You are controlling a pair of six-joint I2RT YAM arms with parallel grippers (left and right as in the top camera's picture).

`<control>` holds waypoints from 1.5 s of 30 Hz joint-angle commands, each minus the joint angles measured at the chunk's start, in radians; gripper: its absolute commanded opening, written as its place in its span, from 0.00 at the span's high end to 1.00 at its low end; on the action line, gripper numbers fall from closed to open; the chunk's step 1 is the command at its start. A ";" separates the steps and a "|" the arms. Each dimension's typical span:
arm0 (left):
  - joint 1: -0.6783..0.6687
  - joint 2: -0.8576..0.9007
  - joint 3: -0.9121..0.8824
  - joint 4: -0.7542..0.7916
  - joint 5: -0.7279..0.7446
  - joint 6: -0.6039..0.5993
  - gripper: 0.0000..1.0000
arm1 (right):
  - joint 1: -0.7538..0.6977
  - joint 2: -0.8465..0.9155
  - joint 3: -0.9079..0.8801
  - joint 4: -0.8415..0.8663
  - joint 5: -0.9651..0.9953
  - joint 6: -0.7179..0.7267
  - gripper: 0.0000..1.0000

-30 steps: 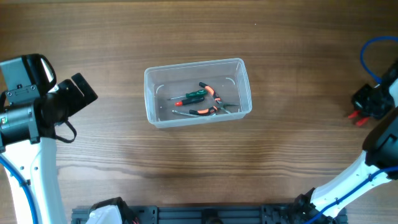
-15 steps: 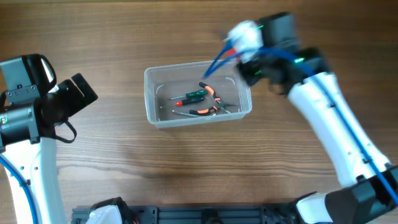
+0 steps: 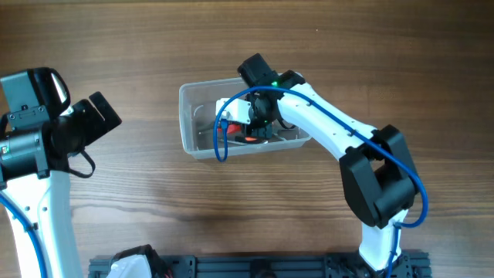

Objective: Pack container

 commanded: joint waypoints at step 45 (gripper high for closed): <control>-0.441 -0.665 -0.420 0.217 -0.296 -0.028 0.00 | -0.667 -1.498 -0.550 -0.173 0.138 0.807 0.00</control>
